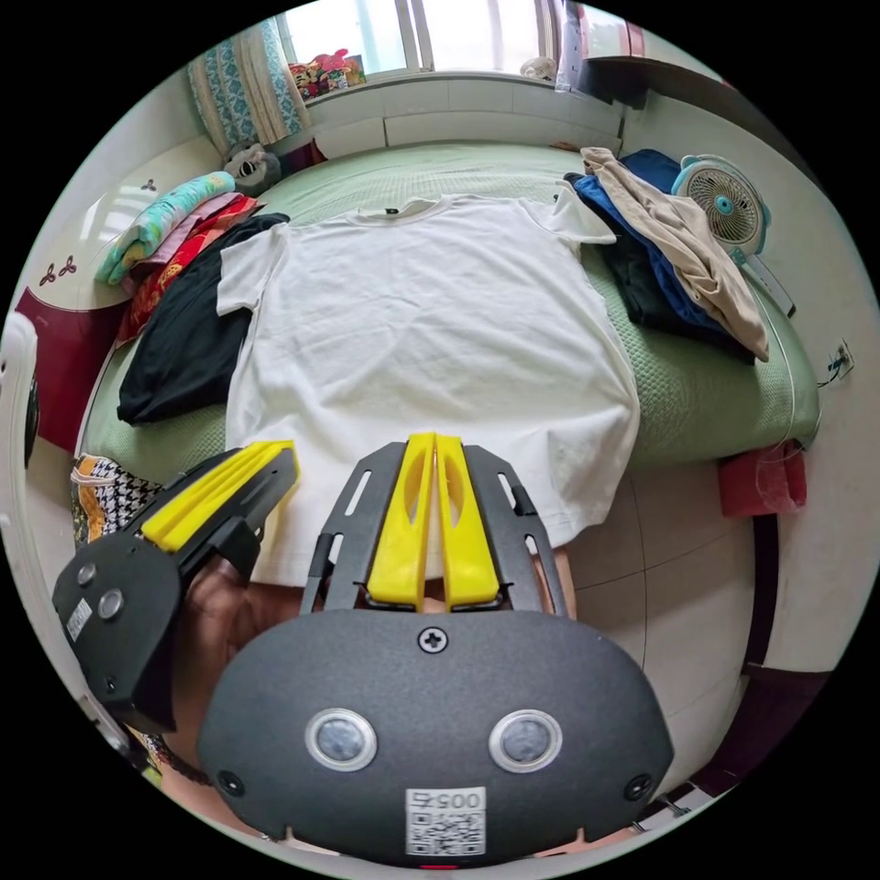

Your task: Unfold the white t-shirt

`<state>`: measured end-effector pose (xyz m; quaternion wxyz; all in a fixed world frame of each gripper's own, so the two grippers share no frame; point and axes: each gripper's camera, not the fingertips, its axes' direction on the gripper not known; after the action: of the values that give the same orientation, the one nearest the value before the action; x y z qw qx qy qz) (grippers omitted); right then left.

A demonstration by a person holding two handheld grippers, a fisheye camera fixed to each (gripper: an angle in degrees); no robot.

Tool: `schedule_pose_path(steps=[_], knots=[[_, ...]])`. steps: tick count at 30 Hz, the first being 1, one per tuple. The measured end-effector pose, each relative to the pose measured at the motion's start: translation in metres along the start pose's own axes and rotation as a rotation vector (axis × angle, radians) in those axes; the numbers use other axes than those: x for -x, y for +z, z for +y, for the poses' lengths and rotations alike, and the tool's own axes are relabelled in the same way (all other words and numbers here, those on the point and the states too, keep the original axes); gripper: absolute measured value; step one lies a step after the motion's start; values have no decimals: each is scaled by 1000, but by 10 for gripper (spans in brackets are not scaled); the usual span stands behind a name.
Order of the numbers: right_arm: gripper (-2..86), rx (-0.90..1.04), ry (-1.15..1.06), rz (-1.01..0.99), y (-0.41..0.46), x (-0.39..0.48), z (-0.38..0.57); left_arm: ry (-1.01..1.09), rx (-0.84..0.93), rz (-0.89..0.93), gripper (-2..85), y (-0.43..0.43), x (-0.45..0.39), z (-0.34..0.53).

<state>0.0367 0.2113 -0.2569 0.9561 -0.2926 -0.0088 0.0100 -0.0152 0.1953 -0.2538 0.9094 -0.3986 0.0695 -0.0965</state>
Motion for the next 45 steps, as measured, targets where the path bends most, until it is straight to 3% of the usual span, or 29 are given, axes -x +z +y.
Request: schedule_pose_path(steps=[32,40,45], knots=[[-12,-1,-23,17,-36,-45,24,23,5,-31,-6,-45,-20,31],[-12,25,-68,-30,-52,-60,20,-42,-114,111,-5,-96,25,39],[-12,-36,-192,-81,-82,-51,2,-203,-179,35,3,-126,75,23]])
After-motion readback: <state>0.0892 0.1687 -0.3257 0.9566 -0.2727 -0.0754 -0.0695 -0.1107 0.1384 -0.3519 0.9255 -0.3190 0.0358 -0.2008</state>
